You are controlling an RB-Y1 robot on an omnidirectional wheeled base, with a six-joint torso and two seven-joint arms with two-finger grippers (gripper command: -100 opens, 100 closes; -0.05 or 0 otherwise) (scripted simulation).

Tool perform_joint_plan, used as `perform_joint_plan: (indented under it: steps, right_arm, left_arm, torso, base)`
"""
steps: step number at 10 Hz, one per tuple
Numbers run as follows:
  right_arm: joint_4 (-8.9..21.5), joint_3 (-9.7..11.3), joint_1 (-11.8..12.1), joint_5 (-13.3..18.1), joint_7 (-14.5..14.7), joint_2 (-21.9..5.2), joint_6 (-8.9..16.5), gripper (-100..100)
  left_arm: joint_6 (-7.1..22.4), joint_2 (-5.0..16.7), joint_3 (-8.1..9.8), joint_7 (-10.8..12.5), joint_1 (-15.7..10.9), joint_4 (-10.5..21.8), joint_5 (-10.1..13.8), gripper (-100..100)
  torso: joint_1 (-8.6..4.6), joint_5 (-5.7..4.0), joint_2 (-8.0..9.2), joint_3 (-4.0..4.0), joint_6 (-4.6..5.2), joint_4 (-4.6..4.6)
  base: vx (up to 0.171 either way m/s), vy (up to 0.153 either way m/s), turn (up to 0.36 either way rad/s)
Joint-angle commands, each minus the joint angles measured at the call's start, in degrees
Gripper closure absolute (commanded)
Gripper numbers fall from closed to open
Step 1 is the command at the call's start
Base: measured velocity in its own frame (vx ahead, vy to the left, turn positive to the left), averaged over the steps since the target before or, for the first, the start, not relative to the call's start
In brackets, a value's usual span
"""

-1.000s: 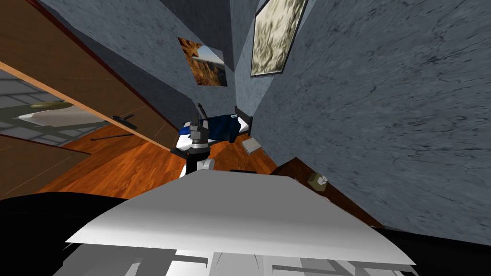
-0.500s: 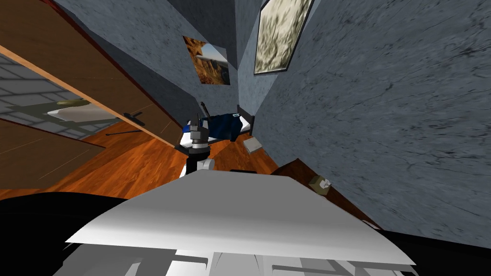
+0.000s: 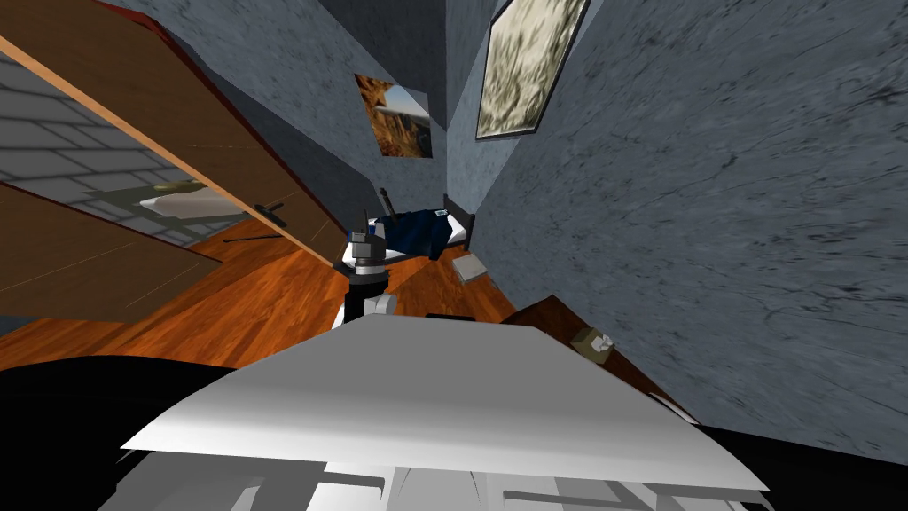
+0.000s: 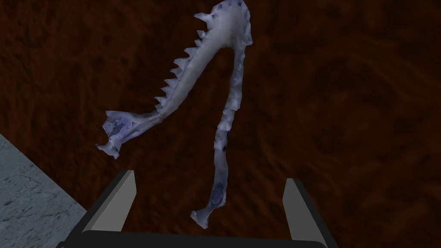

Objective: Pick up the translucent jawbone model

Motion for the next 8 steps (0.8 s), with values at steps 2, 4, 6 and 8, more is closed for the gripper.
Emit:
perform_joint_plan:
  steps: [2, 4, 6, 8]
  right_arm:
    - [1.33, -0.14, -0.74, 0.01, 0.05, 0.59, 0.24, -100]
    - [1.46, -0.15, -0.81, 0.01, 0.06, 0.64, 0.28, 100]
    - [1.48, -0.18, -0.79, -0.02, 0.01, 0.62, 0.26, 100]
    - [1.49, -0.18, -0.78, -0.03, 0.0, 0.63, 0.25, 0]
  left_arm:
    - [0.0, 0.0, 0.0, 0.0, 0.0, 0.0, 0.0, 0]
    - [0.0, 0.0, 0.0, 0.0, 0.01, 0.0, 0.0, 0]
    - [0.0, 0.0, 0.0, 0.0, 0.01, 0.0, 0.0, 0]
    - [0.0, 0.0, 0.0, 0.0, 0.01, 0.0, 0.0, 0]
  torso:
    - [0.02, 0.0, 0.0, 0.0, 0.0, 0.0]
    - [0.08, 0.02, -0.15, -0.09, 0.02, -0.03]
    - [0.02, -0.05, -0.22, -0.13, -0.03, -0.05]
    - [0.01, -0.04, -0.24, -0.14, -0.03, -0.05]
  base:
    - [-0.042, -0.014, 0.067]
    - [0.0, 0.0, 0.0]
    - [0.0, 0.0, 0.0]
    - [0.0, 0.0, 0.0]
